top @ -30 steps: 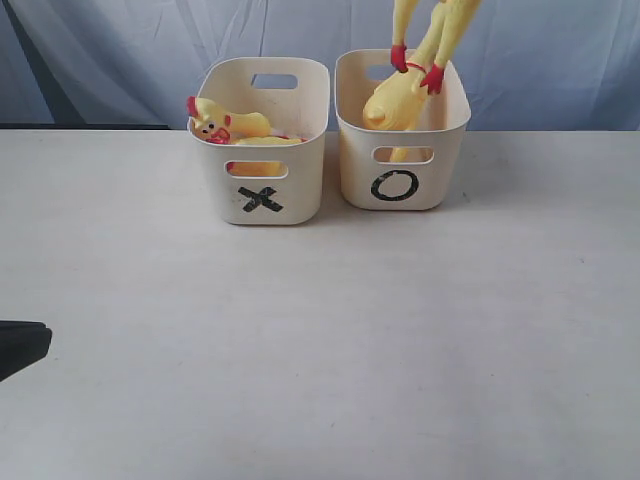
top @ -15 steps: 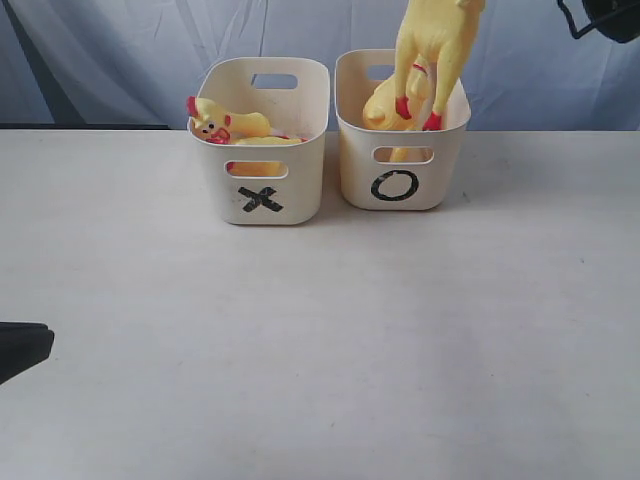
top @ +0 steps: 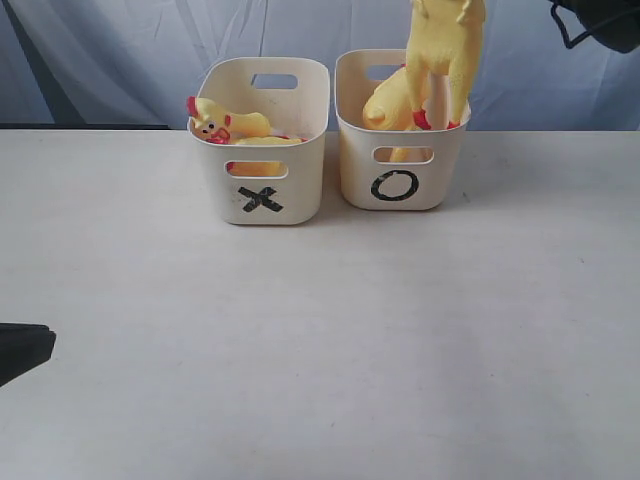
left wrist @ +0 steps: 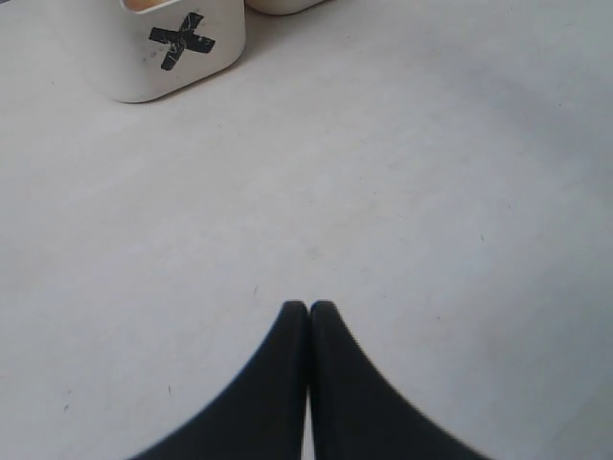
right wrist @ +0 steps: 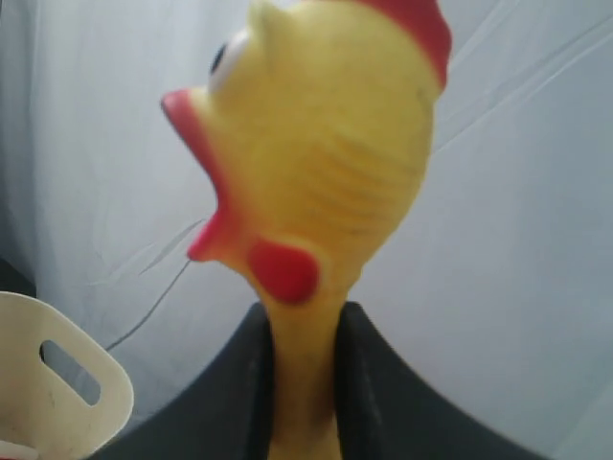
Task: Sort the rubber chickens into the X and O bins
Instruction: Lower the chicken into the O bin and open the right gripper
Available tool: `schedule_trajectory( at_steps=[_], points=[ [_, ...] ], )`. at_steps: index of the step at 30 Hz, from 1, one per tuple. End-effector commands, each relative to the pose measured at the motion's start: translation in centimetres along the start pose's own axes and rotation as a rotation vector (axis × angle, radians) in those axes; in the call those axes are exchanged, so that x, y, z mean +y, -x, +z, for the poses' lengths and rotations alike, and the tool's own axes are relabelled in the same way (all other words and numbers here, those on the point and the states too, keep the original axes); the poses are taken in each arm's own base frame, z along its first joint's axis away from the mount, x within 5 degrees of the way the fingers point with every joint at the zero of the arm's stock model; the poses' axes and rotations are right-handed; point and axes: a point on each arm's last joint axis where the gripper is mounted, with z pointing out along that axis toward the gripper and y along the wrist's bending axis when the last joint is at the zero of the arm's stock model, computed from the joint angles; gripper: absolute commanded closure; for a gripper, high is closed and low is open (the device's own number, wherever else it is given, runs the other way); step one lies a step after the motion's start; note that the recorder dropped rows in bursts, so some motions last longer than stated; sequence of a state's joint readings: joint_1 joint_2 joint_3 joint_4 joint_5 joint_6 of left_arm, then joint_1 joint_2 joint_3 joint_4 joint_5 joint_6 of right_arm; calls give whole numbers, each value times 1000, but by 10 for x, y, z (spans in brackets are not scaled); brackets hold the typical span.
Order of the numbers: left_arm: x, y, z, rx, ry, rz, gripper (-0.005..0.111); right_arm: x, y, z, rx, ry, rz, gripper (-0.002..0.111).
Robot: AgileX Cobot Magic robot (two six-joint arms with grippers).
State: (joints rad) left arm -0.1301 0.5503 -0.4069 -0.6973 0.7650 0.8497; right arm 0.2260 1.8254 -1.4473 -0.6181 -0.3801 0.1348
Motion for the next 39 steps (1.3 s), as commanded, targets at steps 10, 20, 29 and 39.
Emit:
schedule_trajectory(
  at_steps=[10, 20, 29, 39],
  points=[
    [-1, -1, 0, -6, -6, -11, 107, 7, -25, 11, 38, 22, 13, 109],
    [-1, -1, 0, -6, -6, -11, 107, 16, -46, 19, 81, 43, 59, 109],
    [-1, -1, 0, -6, -6, -11, 107, 19, -53, 22, 95, 46, 140, 109],
    [-1, -1, 0, -5, -5, -9, 107, 34, -62, 28, 118, 78, 157, 109]
  ],
)
